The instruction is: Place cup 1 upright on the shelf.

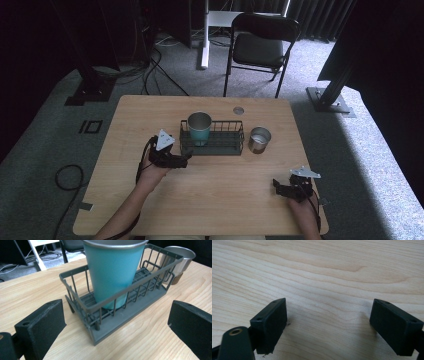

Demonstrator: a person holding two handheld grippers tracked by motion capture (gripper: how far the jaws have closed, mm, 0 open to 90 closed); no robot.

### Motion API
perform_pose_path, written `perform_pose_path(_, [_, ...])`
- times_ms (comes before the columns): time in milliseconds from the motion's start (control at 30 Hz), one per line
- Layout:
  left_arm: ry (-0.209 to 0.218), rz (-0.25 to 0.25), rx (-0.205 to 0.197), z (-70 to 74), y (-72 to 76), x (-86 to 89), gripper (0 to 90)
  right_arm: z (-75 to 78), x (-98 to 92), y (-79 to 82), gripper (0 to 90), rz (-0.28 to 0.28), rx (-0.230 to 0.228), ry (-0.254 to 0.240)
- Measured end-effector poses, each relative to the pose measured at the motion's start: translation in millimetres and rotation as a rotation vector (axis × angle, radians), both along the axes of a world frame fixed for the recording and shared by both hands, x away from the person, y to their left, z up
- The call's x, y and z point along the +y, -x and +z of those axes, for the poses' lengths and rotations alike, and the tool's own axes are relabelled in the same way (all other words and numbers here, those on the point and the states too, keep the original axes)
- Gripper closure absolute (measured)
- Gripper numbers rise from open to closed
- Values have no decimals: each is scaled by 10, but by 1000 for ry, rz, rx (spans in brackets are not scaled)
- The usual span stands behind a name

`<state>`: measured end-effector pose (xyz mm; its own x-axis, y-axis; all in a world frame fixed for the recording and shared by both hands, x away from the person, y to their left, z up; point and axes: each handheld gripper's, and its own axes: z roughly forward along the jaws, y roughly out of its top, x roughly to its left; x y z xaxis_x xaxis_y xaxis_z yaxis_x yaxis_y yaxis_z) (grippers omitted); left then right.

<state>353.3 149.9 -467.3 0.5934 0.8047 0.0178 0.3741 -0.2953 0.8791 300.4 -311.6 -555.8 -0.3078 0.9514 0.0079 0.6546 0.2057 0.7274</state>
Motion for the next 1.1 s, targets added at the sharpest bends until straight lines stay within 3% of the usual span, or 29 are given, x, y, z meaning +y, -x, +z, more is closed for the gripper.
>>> perform_pose_path(633, [10,52,48,-237,206,400,17,0,0,0,140,0,0,0])
perform_pose_path(1100, [20,136,97,-447,349,738,17,0,0,0,140,0,0,0])
